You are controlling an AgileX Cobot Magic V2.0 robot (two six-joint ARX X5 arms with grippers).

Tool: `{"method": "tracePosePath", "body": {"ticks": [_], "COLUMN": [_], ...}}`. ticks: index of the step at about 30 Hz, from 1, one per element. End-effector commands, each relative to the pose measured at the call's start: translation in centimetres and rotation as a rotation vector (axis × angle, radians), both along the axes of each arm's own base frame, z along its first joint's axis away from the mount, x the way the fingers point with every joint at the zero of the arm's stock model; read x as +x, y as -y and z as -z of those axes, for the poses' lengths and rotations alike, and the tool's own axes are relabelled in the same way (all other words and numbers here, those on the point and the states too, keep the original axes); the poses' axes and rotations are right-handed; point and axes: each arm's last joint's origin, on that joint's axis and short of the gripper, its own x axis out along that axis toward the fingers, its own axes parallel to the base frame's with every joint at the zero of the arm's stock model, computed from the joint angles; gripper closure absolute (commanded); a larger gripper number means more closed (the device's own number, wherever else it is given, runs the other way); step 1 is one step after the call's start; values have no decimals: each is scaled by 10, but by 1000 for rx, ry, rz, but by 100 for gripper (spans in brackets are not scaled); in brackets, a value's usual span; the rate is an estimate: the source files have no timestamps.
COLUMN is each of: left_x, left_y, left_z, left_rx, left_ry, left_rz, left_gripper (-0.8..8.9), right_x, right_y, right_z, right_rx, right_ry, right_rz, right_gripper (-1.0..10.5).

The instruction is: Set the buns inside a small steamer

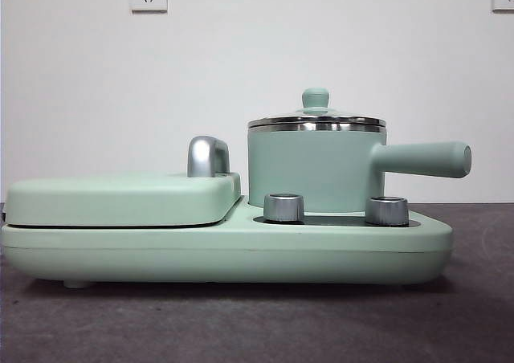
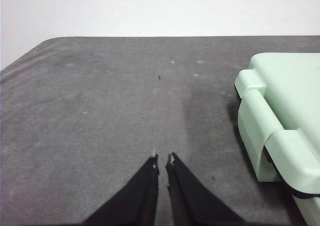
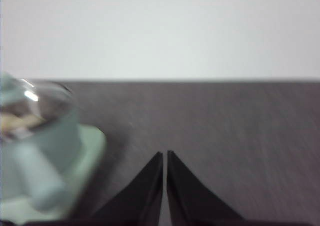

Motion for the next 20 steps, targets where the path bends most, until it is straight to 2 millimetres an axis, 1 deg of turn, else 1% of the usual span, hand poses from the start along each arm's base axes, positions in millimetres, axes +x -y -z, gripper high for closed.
{"method": "tracePosePath", "body": {"ticks": [1, 5, 12, 16, 20], "left_x": [1, 1, 1, 1, 1], "left_y": [0, 0, 0, 0, 0], "left_z": [7, 7, 7, 7, 7], "left_rx": [14, 14, 14, 14, 14], "left_ry": [-25, -25, -25, -25, -25], "left_rz": [2, 2, 2, 2, 2], "left_gripper": [781, 781, 781, 781, 781], "right_x": [2, 4, 7, 7, 7], "right_y": [2, 5, 8, 8, 7], "right_z": [16, 35, 57, 58, 58], "right_rx": [-11, -11, -13, -19, -21], "right_ry": [-16, -46, -118, -120, -120], "right_rz": [30, 64, 130, 156, 144], "right_gripper": [935, 935, 935, 935, 935]}}
